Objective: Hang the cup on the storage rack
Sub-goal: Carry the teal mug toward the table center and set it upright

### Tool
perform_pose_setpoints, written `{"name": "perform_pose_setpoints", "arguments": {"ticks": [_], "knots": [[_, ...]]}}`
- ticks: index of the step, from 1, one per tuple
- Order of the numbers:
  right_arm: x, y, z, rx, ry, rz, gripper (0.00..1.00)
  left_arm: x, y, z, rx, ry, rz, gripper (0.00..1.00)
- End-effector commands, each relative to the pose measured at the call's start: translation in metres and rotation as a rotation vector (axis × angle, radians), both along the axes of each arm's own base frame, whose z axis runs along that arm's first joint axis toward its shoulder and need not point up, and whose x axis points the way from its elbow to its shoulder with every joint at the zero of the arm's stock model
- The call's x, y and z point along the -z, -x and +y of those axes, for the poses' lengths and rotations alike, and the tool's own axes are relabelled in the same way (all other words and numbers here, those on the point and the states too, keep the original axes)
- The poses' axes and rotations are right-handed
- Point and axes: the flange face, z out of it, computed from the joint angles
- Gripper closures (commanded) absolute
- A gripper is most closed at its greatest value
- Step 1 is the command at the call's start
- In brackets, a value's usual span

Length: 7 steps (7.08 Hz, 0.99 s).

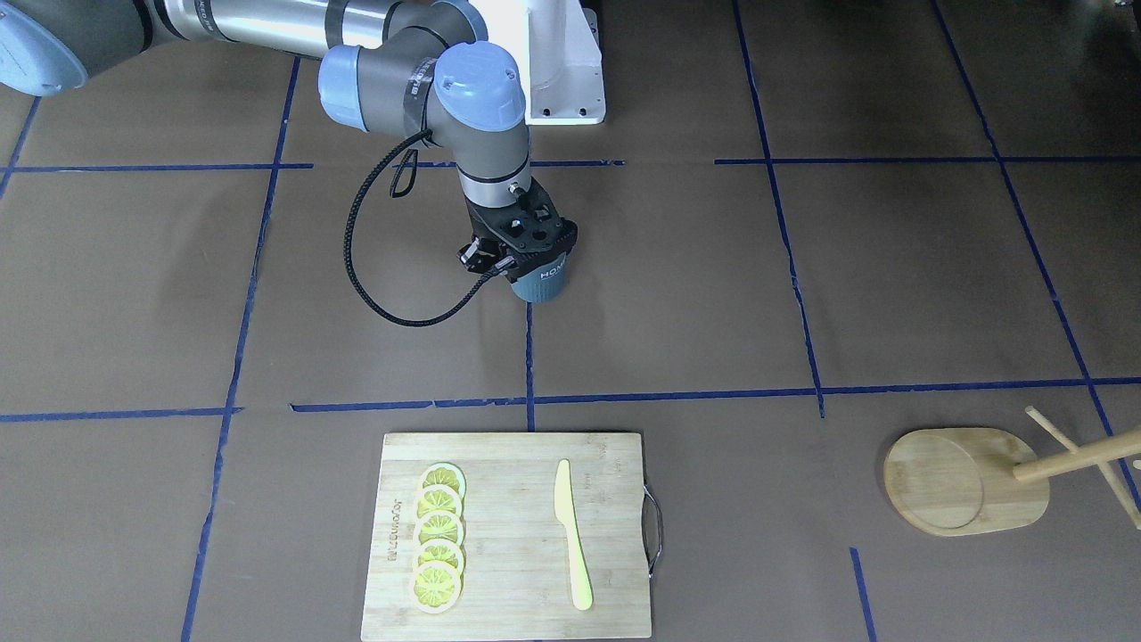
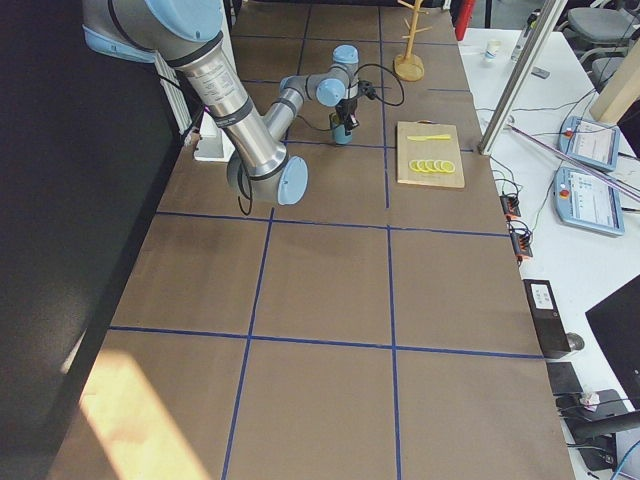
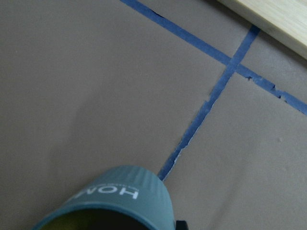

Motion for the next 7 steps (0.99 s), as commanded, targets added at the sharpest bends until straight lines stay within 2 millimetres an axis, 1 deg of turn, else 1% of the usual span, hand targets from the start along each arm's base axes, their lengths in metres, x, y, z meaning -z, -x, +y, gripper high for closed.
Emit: {"name": "perform_pose_setpoints", "arguments": {"ticks": [1, 2, 3, 4, 5, 6, 7], "knots": [[0.001, 0.006, 0.006, 0.005, -0.003, 0.000, 0.03, 0.000, 0.000, 0.000, 0.000, 0.001, -0.001, 0.00], [-0.001, 0.006, 0.006, 0.007, -0.003, 0.001, 0.00, 0.000, 0.000, 0.000, 0.000, 0.001, -0.001, 0.00], [0.003, 0.004, 0.007, 0.009, -0.007, -0.007, 0.00, 0.000, 0.000, 0.000, 0.000, 0.001, -0.001, 0.00], [0.022, -0.010, 0.010, 0.005, -0.018, -0.036, 0.00, 0.000, 0.000, 0.000, 0.000, 0.001, -0.001, 0.00], [0.041, -0.032, 0.009, -0.010, -0.014, -0.031, 0.00, 0.001, 0.000, 0.000, 0.000, -0.001, 0.001, 0.00], [0.062, -0.066, 0.004, -0.022, 0.022, -0.020, 0.00, 0.001, 0.000, 0.000, 0.000, -0.002, 0.001, 0.00], [0.064, -0.088, -0.009, -0.091, 0.117, -0.036, 0.00, 0.001, 0.000, 0.000, 0.000, -0.002, 0.001, 0.00]]}}
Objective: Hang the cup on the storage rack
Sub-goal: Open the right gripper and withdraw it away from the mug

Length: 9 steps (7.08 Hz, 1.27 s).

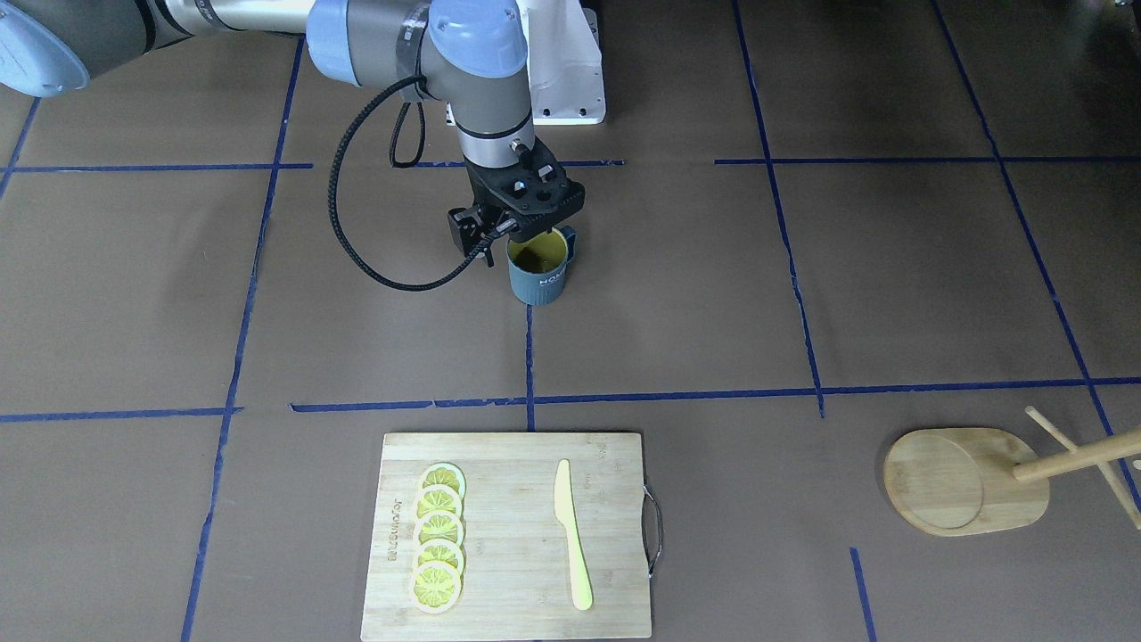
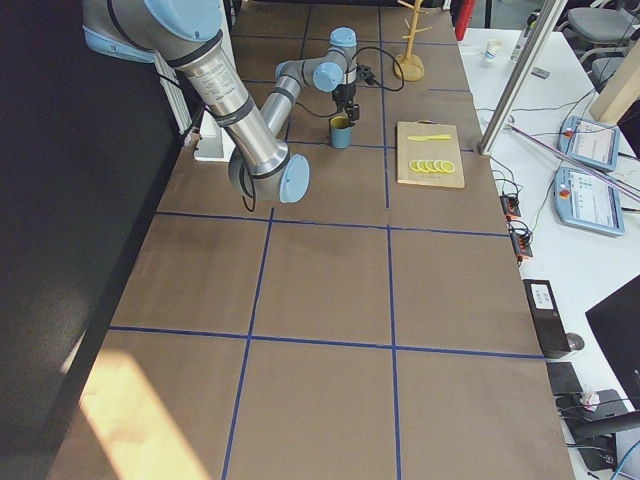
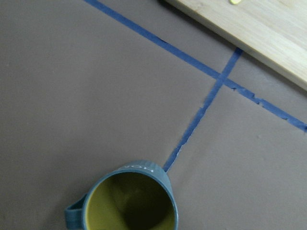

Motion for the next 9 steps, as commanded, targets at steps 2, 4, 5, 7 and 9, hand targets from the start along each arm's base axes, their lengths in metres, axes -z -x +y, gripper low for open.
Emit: {"name": "perform_pose_setpoints", "arguments": {"ticks": [2, 4, 5, 7, 9], "knots": [[-0.065, -0.110, -0.074, -0.096, 0.305, -0.005, 0.00, -0.002, 0.000, 0.000, 0.000, 0.001, 0.000, 0.00], [-0.163, -0.220, -0.127, -0.114, 0.328, 0.026, 0.00, -0.004, 0.001, 0.000, 0.000, 0.002, -0.008, 0.00], [-0.213, -0.264, -0.137, -0.080, 0.287, 0.062, 0.00, -0.006, 0.000, 0.001, -0.002, 0.007, -0.008, 0.00], [-0.326, -0.361, -0.130, 0.008, 0.222, 0.139, 0.01, -0.007, 0.000, 0.001, -0.002, 0.008, -0.008, 0.00], [-0.417, -0.478, -0.096, 0.014, 0.224, 0.160, 0.00, -0.001, 0.000, -0.002, -0.002, -0.006, -0.007, 0.00]]}}
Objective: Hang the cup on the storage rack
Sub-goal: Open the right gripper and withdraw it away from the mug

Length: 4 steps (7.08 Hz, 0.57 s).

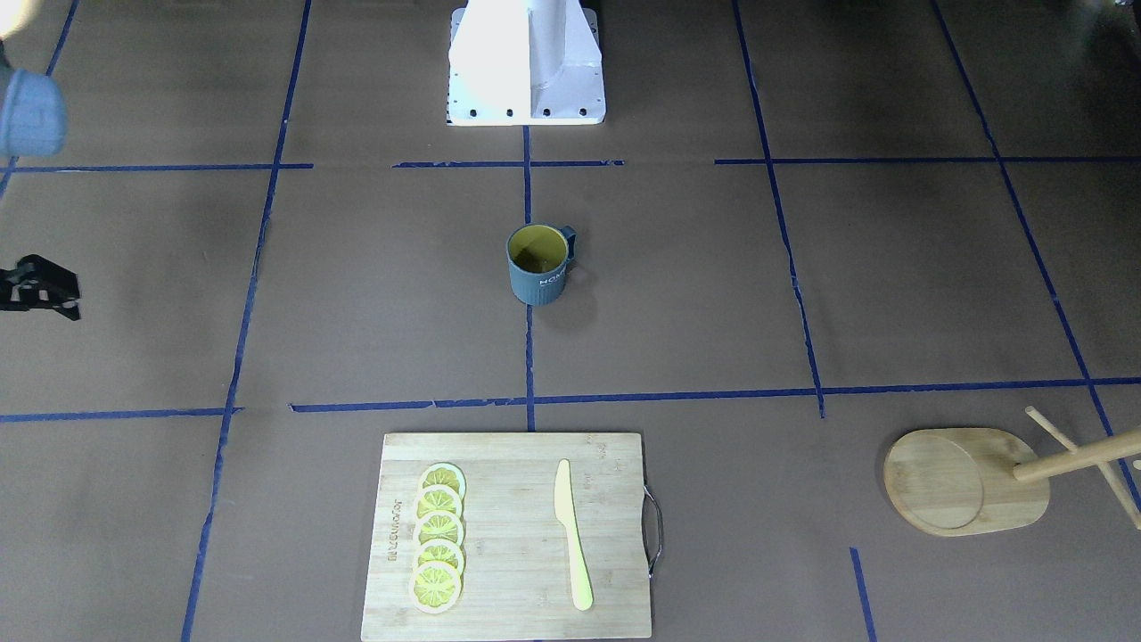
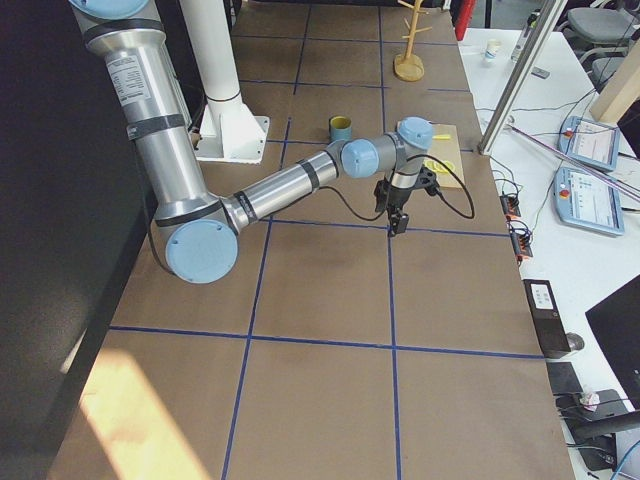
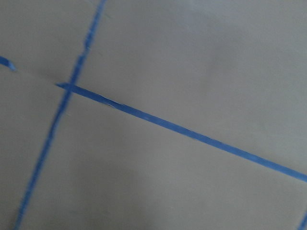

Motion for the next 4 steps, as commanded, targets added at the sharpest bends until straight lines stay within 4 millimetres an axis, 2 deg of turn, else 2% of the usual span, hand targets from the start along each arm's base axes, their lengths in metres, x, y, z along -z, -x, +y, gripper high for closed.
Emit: {"name": "perform_pose_setpoints", "arguments": {"ticks": [1, 2, 3, 4], "knots": [[-0.098, -0.122, 0.055, -0.025, 0.034, -0.016, 0.00, 0.005, 0.000, -0.001, 0.000, -0.010, 0.003, 0.00], [-0.128, -0.157, 0.086, -0.090, 0.097, -0.047, 0.00, 0.009, -0.002, -0.006, -0.003, -0.033, 0.006, 0.00], [-0.154, -0.178, 0.117, -0.138, 0.153, -0.044, 0.00, 0.013, -0.002, -0.010, 0.002, -0.037, 0.003, 0.00], [-0.160, -0.182, 0.125, -0.147, 0.166, -0.042, 0.00, 0.026, -0.003, -0.023, -0.001, -0.077, 0.009, 0.00]]}}
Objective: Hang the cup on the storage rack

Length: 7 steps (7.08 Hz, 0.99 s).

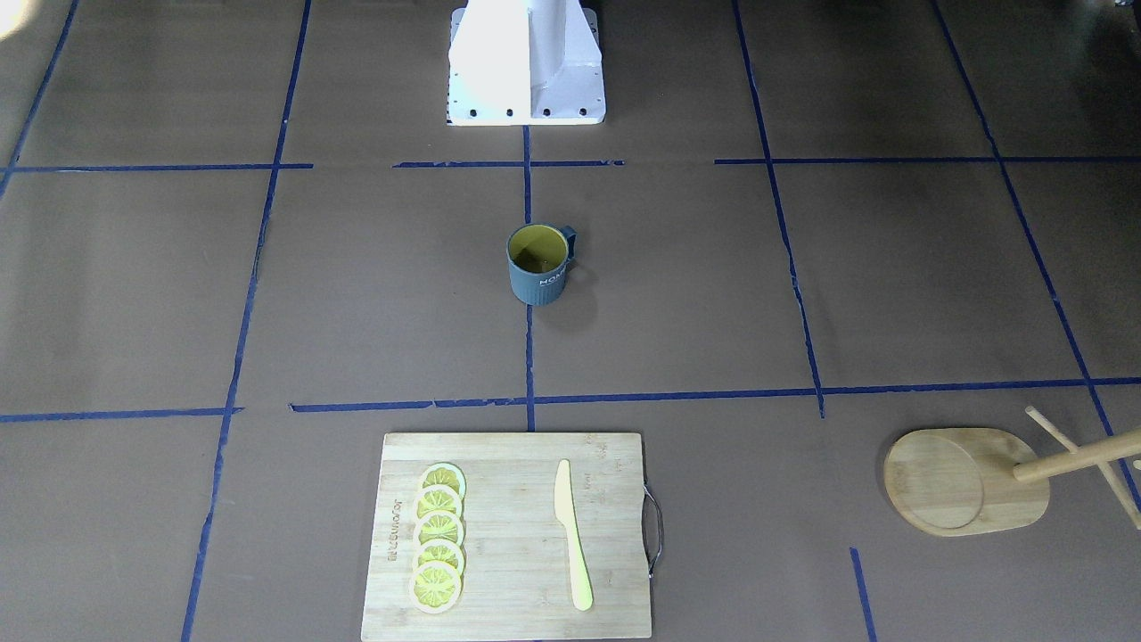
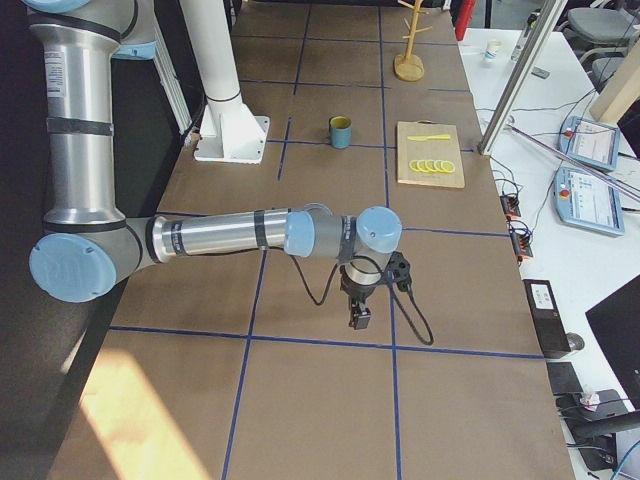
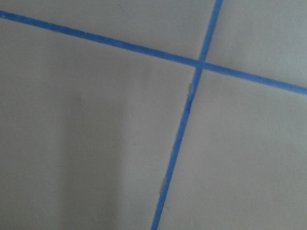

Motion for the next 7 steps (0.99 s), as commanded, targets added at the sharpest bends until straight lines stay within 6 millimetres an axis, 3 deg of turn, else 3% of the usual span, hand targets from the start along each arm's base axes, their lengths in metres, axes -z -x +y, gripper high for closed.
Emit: {"name": "perform_pose_setpoints", "arguments": {"ticks": [1, 5, 7], "knots": [[-0.016, -0.015, 0.020, -0.036, 0.039, -0.003, 0.00, 0.025, -0.001, -0.024, -0.001, -0.110, 0.004, 0.00], [-0.014, -0.015, 0.019, -0.059, 0.056, 0.004, 0.00, 0.020, -0.002, -0.022, -0.010, -0.166, 0.011, 0.00], [-0.010, -0.014, 0.015, -0.070, 0.057, 0.006, 0.00, 0.040, -0.009, -0.033, 0.018, -0.161, 0.015, 0.00]]}}
